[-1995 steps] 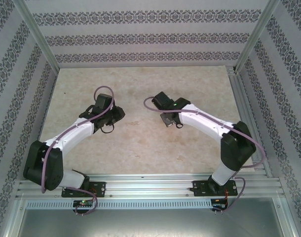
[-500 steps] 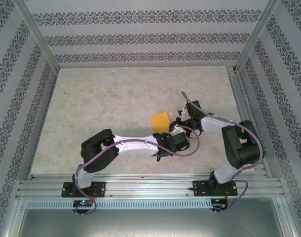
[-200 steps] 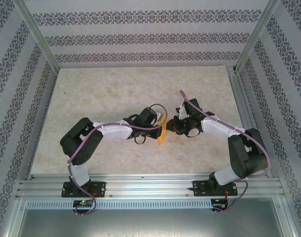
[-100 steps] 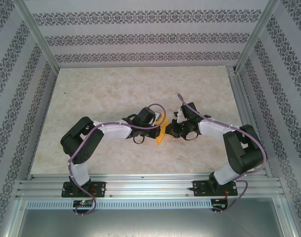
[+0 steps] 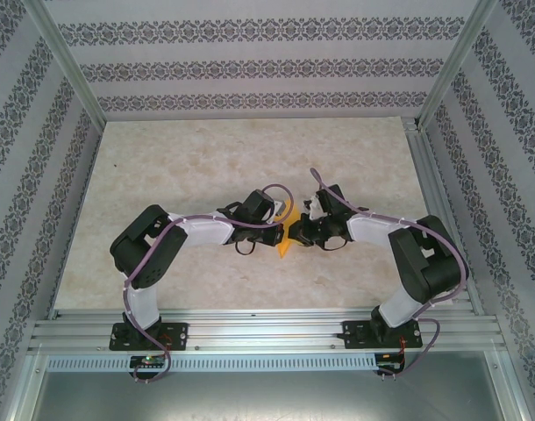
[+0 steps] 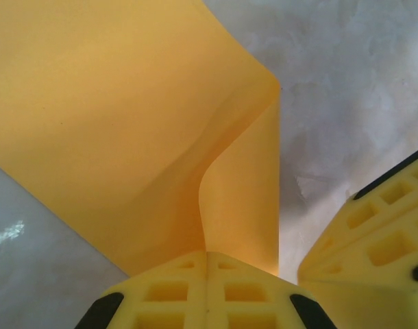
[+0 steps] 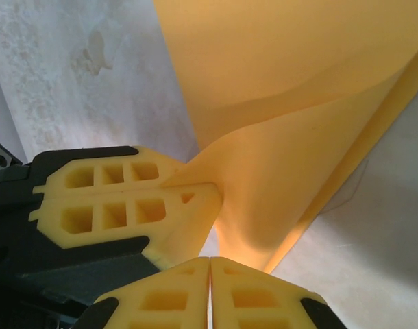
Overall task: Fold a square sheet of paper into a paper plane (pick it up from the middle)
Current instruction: Third fold the triangle at the center of the table.
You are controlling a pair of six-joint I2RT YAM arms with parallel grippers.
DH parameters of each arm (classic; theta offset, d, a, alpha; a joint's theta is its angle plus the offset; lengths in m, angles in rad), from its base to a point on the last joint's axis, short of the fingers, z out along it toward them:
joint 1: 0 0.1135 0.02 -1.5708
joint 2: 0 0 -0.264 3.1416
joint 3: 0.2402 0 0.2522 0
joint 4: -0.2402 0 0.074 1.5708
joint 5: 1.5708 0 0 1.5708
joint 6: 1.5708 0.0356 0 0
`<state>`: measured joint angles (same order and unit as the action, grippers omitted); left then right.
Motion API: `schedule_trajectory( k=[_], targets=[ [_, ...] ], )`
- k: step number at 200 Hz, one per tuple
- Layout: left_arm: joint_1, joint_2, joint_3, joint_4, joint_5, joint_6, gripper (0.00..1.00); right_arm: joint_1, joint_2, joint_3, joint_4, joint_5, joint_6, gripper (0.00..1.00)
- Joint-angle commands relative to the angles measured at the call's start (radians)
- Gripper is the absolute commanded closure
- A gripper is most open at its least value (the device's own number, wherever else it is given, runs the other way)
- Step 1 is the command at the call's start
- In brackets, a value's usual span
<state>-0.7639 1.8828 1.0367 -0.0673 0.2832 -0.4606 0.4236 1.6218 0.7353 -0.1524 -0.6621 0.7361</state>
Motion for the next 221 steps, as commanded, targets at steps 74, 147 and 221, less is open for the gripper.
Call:
schedule_trajectory(
  k=[74,147,221],
  targets=[
    [0.013,0.002,-0.016,0.011,-0.006,0.023,1.00,0.032,0.058,-0.027,0.104,-0.032,0.045,0.91],
    [0.022,0.002,-0.009,-0.006,-0.012,0.044,1.00,0.036,0.059,-0.052,0.134,-0.037,0.062,0.91],
    [0.025,0.030,0.003,-0.018,-0.012,0.051,1.00,0.040,0.056,-0.052,0.145,-0.046,0.071,0.90]
  ],
)
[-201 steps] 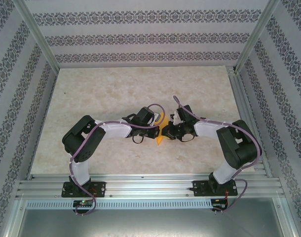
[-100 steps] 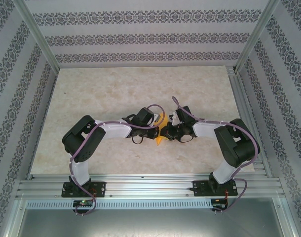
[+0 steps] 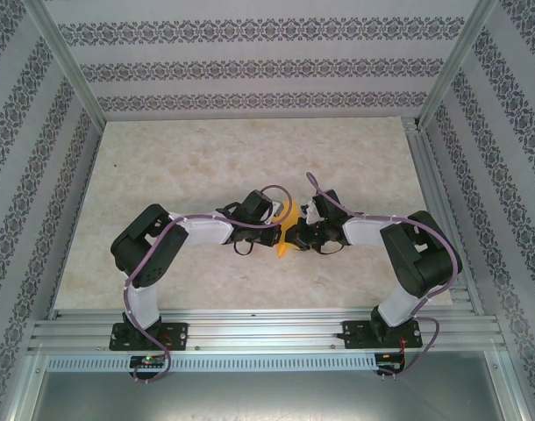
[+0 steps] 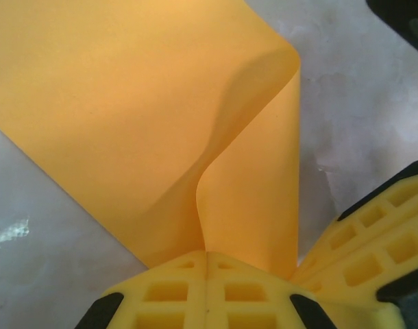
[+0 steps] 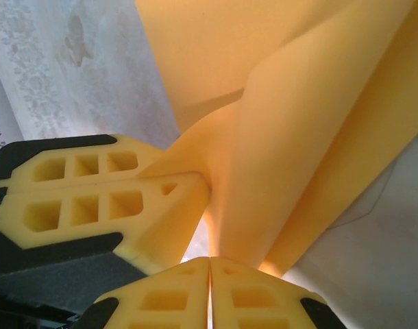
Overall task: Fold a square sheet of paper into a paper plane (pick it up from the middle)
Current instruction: Third fold the triangle at the center of the table.
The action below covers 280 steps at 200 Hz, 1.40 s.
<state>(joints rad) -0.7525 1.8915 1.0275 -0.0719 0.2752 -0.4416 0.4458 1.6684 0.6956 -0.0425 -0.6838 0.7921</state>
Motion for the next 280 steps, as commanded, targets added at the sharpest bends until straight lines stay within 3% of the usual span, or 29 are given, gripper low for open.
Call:
schedule_trajectory(
  k=[1,165,280],
  targets=[
    [0.013,0.022,0.012,-0.015,-0.004,0.032,1.00,0.017,0.009,-0.014,0.036,-0.025,0.017,0.90],
    [0.013,0.047,0.030,-0.015,0.030,0.031,1.00,0.031,-0.002,-0.040,0.061,-0.018,0.039,0.90],
    [0.013,0.026,0.036,0.009,0.114,0.023,0.97,0.004,-0.114,-0.060,-0.026,0.030,0.005,0.87]
  ],
)
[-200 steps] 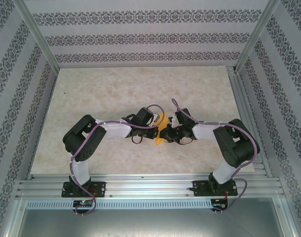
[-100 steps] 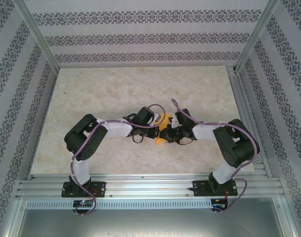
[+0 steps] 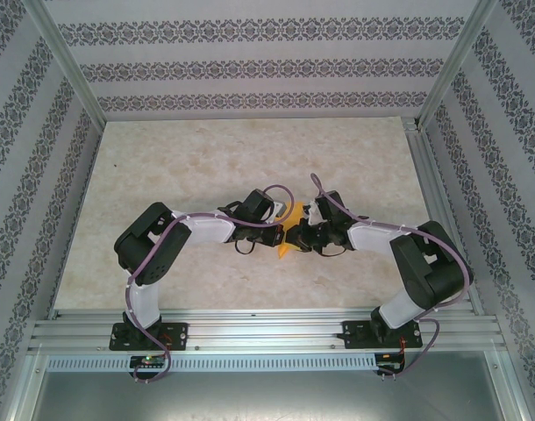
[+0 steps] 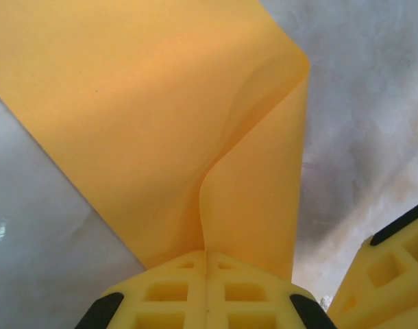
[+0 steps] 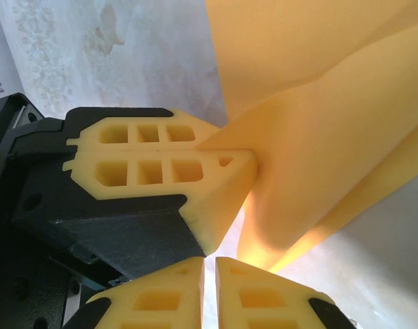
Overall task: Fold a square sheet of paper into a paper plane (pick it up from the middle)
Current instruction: Third fold the triangle at the center of the table.
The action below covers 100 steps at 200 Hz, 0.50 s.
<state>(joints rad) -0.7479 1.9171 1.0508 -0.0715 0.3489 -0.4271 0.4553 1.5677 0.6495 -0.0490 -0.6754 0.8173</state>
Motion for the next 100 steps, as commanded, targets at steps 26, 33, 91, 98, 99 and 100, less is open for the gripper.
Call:
schedule_trajectory(
  k=[26,33,91,98,99,100],
  targets=[
    [0.009,0.006,0.017,0.009,0.051,0.008,0.97,-0.007,-0.009,-0.025,-0.018,0.026,-0.022,0.87],
    [0.009,0.008,0.018,0.007,0.049,0.008,0.97,-0.007,-0.007,-0.025,-0.014,0.025,-0.022,0.87],
    [0.008,0.017,0.044,-0.055,0.003,0.056,0.97,-0.004,-0.003,-0.021,-0.003,0.011,-0.015,0.87],
    [0.008,0.018,0.049,-0.059,0.004,0.059,0.97,-0.004,-0.001,-0.021,0.000,0.010,-0.014,0.87],
    [0.008,0.018,0.049,-0.060,0.005,0.059,0.97,-0.004,0.000,-0.021,0.000,0.010,-0.014,0.87],
    [0.008,0.017,0.050,-0.059,0.004,0.061,0.97,-0.004,0.000,-0.021,0.000,0.010,-0.014,0.87]
  ],
)
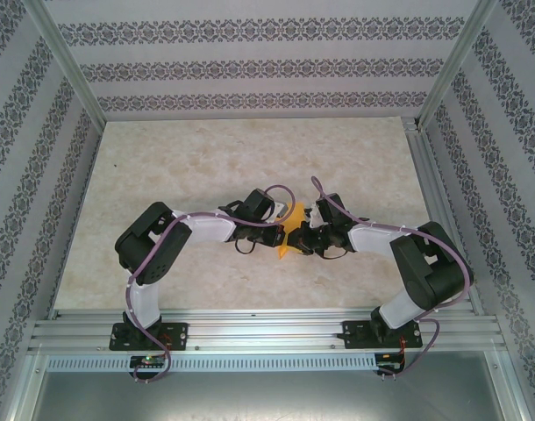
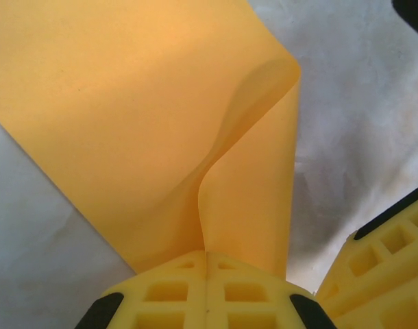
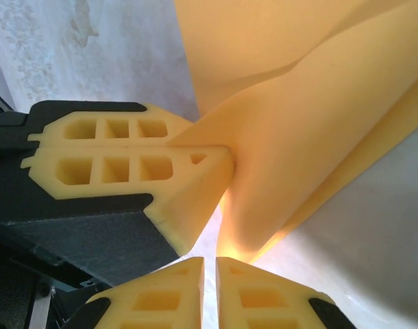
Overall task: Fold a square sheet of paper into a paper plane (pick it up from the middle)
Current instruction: Third fold the triangle at the center of the table.
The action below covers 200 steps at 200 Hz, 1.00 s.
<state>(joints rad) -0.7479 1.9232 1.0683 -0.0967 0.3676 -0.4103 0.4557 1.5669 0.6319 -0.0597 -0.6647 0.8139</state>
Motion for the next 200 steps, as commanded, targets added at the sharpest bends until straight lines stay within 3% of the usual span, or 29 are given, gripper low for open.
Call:
schedule_trajectory(
  k=[1,200],
  targets=[
    [0.008,0.011,0.033,-0.035,-0.014,0.044,0.97,-0.005,0.001,-0.004,0.011,-0.001,-0.010,0.87],
    [0.010,0.039,0.079,-0.093,-0.056,0.085,0.97,0.004,0.023,0.008,0.043,-0.016,0.008,0.87]
  ],
)
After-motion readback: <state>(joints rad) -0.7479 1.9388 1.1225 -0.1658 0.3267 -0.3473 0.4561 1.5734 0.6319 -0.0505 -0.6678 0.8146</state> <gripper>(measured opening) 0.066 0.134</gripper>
